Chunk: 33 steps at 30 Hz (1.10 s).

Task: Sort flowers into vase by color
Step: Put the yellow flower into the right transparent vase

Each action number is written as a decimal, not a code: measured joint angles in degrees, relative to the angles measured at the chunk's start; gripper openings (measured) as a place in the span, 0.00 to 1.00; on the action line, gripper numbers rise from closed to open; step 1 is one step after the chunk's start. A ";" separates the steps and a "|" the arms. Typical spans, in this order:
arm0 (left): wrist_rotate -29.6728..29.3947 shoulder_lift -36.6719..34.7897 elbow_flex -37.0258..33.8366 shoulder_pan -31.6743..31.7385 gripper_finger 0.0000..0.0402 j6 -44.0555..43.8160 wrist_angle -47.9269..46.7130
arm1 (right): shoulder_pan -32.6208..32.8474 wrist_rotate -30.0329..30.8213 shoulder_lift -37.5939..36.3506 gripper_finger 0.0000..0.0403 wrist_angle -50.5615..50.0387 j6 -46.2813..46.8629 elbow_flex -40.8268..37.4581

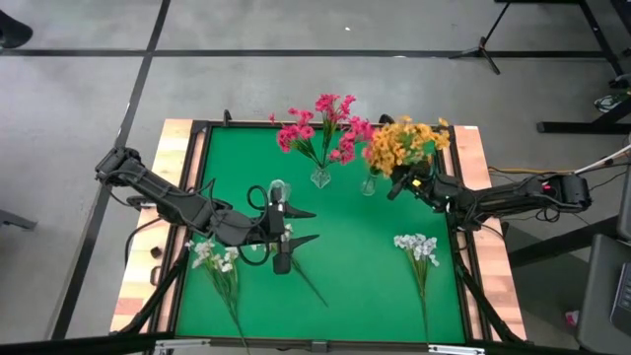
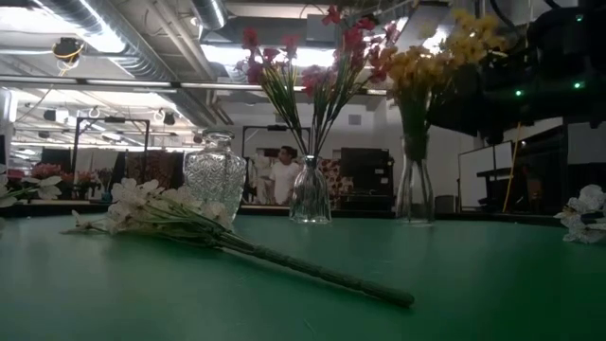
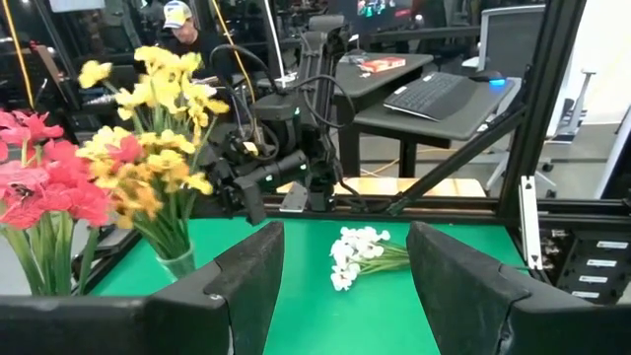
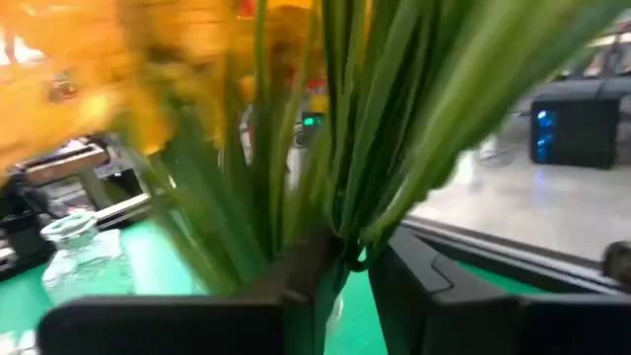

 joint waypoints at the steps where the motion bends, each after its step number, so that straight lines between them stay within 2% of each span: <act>1: 0.00 0.00 0.00 0.04 0.53 0.00 0.01 | -0.02 -0.82 0.07 0.18 0.00 0.41 0.00; 5: -0.01 0.00 0.00 0.49 0.53 0.01 0.02 | 0.01 -4.06 0.09 0.22 0.39 0.55 0.04; 12: -0.08 0.00 0.00 1.16 0.53 -0.09 0.02 | 0.01 -4.49 0.07 0.28 -1.13 -1.39 2.16; 21: -0.07 0.00 0.00 1.14 0.53 -1.38 0.02 | 0.03 -3.97 -0.18 0.39 -13.49 -0.99 6.46; 28: -0.60 0.00 0.00 1.14 0.53 -1.38 0.02 | 0.03 -3.93 -4.77 0.52 -17.35 -2.04 7.39; 33: -1.33 0.00 0.00 1.14 0.53 -1.50 0.02 | 0.06 -3.94 -10.70 0.62 -25.55 -0.63 7.41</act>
